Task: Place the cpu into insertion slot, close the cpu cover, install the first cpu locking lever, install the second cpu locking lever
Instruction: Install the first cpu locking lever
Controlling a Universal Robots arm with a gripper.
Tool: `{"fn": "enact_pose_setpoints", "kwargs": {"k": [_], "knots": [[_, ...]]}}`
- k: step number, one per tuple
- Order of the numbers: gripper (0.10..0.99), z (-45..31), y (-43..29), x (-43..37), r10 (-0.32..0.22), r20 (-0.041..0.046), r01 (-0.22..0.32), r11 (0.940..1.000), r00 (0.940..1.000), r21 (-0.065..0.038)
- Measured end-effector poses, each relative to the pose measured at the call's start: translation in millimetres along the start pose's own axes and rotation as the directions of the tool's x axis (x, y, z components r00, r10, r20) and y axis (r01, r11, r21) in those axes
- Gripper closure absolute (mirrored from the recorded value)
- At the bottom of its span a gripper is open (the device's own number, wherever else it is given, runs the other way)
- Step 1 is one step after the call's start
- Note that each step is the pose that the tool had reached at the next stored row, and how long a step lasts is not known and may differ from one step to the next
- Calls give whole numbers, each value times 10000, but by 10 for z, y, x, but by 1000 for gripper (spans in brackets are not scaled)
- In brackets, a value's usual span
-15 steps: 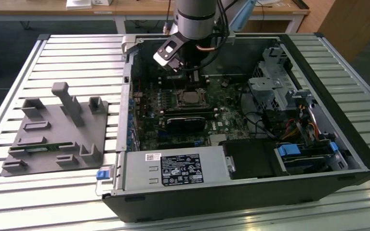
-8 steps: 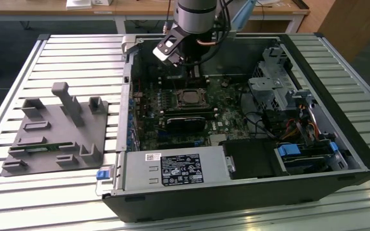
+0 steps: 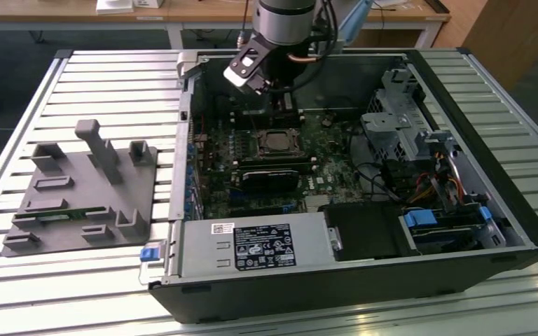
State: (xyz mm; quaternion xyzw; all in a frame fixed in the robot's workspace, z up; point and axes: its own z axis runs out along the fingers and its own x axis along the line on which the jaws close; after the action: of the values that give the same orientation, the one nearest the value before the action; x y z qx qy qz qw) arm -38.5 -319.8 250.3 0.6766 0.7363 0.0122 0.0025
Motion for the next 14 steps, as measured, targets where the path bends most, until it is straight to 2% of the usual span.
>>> {"fn": "enact_pose_setpoints", "kwargs": {"k": [3,7,10,14], "knots": [[980,0,0,0,-550,-9,550,9985,9985,8],[980,0,0,0,-1266,-24,1266,9919,9919,15],[980,1,0,0,-1816,-36,1816,9834,9834,20],[980,1,0,0,-2495,-53,2495,9684,9684,26]]}}
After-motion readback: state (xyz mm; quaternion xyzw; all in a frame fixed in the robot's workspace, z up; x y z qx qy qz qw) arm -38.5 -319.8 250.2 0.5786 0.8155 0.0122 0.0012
